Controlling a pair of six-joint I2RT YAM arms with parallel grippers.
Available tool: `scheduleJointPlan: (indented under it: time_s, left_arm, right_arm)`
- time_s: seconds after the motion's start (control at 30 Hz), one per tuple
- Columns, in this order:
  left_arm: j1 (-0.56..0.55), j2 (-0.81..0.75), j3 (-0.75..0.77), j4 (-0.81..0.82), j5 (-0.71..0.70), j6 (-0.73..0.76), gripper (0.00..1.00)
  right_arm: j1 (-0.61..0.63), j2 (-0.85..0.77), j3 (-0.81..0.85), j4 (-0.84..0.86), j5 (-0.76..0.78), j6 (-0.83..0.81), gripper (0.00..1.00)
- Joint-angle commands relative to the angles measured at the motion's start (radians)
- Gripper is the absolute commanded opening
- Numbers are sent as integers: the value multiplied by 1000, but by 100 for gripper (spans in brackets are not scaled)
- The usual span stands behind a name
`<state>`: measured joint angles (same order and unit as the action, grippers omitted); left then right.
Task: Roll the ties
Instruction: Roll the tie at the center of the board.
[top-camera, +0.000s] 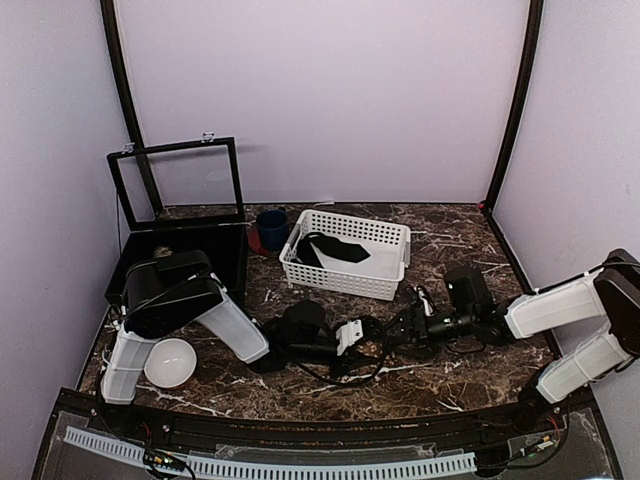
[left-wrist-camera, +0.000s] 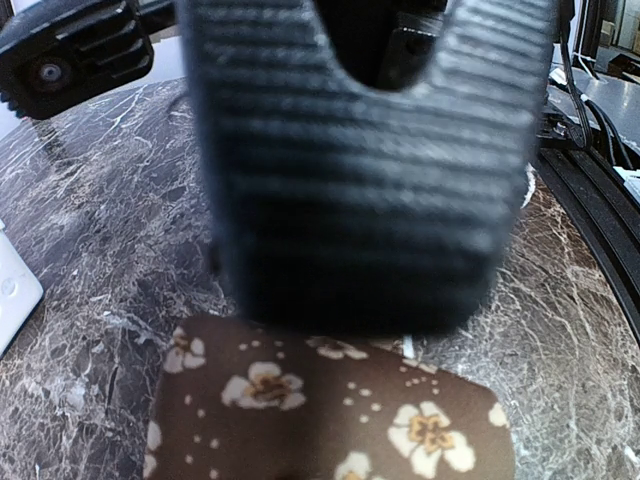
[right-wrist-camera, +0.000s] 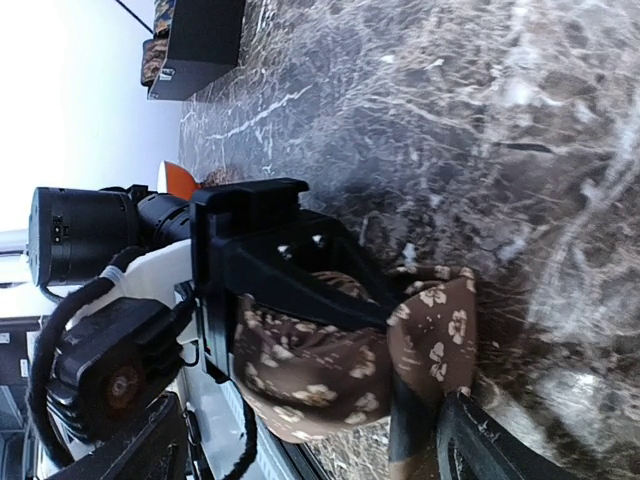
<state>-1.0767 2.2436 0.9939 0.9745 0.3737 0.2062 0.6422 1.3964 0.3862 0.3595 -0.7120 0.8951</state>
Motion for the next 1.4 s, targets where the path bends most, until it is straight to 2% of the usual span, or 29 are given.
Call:
scheduleJointPlan:
  time_s: [0.0, 0.17, 0.3, 0.4, 0.57, 0.77, 0.93, 1.17, 1.23, 1.37]
  left_arm:
    - [-3, 18, -33, -201, -24, 0, 24]
    - [-3, 17, -31, -202, -22, 2, 24]
    - [-3, 17, -24, -209, -20, 5, 24]
    - [-3, 17, -20, -213, -22, 9, 24]
    - [-3, 19, -24, -217, -23, 11, 24]
    - [-3, 19, -27, -228, -22, 13, 24]
    - [-3, 18, -27, -226, -18, 13, 24]
    - [-3, 10, -29, -223, -8, 20, 26]
    - [-3, 2, -34, -218, -2, 21, 32]
    - [0, -32, -60, -190, 7, 16, 59]
  right_arm:
    - [31, 28, 63, -58, 46, -42, 84]
    - [48, 60, 114, -232, 152, -98, 80]
    - [53, 46, 125, -315, 191, -111, 86]
    - [62, 29, 109, -263, 153, -75, 87]
    - [78, 32, 125, -211, 116, -38, 77]
    - [104, 56, 150, -215, 110, -21, 75]
    - [105, 48, 160, -276, 161, -42, 48]
    - [98, 62, 157, -303, 188, -57, 1]
    - [93, 63, 155, -303, 190, -60, 0]
    - [91, 49, 149, -299, 196, -73, 0]
